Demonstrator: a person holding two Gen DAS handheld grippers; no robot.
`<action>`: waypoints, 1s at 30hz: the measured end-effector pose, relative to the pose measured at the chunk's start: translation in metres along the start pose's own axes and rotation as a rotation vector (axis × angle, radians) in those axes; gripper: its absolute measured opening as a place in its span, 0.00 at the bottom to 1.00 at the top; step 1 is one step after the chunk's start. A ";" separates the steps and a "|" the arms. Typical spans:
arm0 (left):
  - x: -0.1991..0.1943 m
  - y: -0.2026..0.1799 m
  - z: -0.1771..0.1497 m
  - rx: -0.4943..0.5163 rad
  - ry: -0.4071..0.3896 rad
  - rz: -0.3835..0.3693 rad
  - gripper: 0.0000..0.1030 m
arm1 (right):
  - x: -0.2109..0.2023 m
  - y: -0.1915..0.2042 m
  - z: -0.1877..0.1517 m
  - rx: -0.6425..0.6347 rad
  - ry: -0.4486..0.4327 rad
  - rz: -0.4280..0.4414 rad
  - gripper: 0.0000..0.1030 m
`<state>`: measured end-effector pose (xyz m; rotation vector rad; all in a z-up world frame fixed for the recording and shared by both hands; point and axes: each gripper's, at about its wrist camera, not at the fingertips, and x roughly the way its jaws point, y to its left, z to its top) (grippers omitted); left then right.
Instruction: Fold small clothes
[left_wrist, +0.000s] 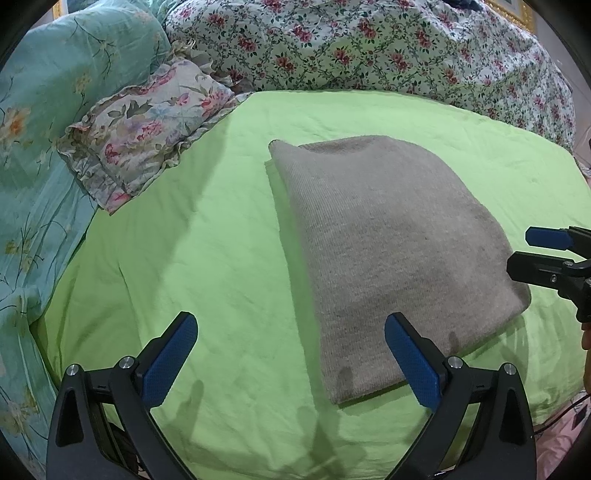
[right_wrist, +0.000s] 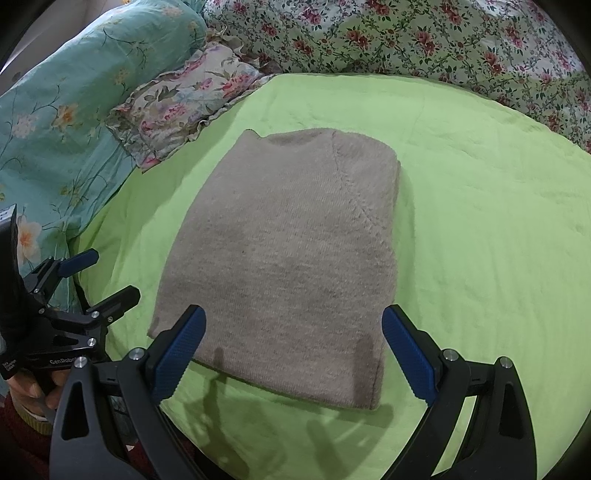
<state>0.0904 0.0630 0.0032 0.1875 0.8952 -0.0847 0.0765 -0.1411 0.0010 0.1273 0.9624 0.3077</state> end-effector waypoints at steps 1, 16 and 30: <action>0.000 0.000 0.000 0.000 0.000 0.002 0.99 | 0.000 0.000 0.000 0.000 0.000 0.000 0.93; 0.010 -0.002 0.017 0.020 -0.014 0.002 0.99 | 0.002 -0.014 0.014 0.005 0.007 0.003 0.93; 0.023 0.007 0.022 -0.007 0.024 0.007 0.99 | 0.015 -0.019 0.023 0.021 0.022 0.023 0.94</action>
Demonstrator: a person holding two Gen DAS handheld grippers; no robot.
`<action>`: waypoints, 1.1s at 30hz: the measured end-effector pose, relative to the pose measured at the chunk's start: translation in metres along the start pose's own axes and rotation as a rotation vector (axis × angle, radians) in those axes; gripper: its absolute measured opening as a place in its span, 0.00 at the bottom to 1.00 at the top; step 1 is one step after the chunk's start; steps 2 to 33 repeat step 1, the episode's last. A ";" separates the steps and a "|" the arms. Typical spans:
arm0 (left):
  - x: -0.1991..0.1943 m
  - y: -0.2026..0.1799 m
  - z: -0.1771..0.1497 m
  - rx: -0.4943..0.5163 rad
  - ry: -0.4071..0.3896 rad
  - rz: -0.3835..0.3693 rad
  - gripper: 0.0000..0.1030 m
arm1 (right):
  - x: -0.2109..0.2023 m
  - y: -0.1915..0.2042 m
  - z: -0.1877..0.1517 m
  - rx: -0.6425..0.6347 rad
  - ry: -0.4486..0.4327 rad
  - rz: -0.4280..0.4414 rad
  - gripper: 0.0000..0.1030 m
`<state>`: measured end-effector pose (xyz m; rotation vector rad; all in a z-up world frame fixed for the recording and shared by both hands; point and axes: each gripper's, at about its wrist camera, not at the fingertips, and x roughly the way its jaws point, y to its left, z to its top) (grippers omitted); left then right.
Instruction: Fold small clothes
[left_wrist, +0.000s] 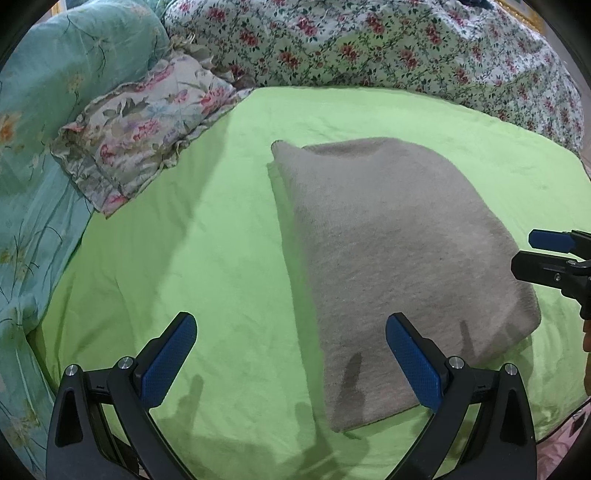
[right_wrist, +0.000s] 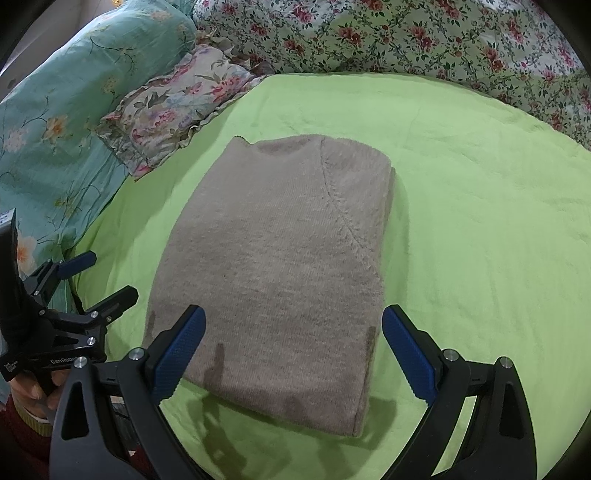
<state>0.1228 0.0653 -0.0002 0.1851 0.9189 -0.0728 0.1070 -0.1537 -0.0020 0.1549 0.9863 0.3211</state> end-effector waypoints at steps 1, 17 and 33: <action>0.000 -0.001 -0.001 -0.001 -0.001 0.000 0.99 | 0.002 0.000 0.000 0.002 0.001 0.008 0.94; 0.000 -0.001 -0.001 -0.001 -0.001 0.000 0.99 | 0.002 0.000 0.000 0.002 0.001 0.008 0.94; 0.000 -0.001 -0.001 -0.001 -0.001 0.000 0.99 | 0.002 0.000 0.000 0.002 0.001 0.008 0.94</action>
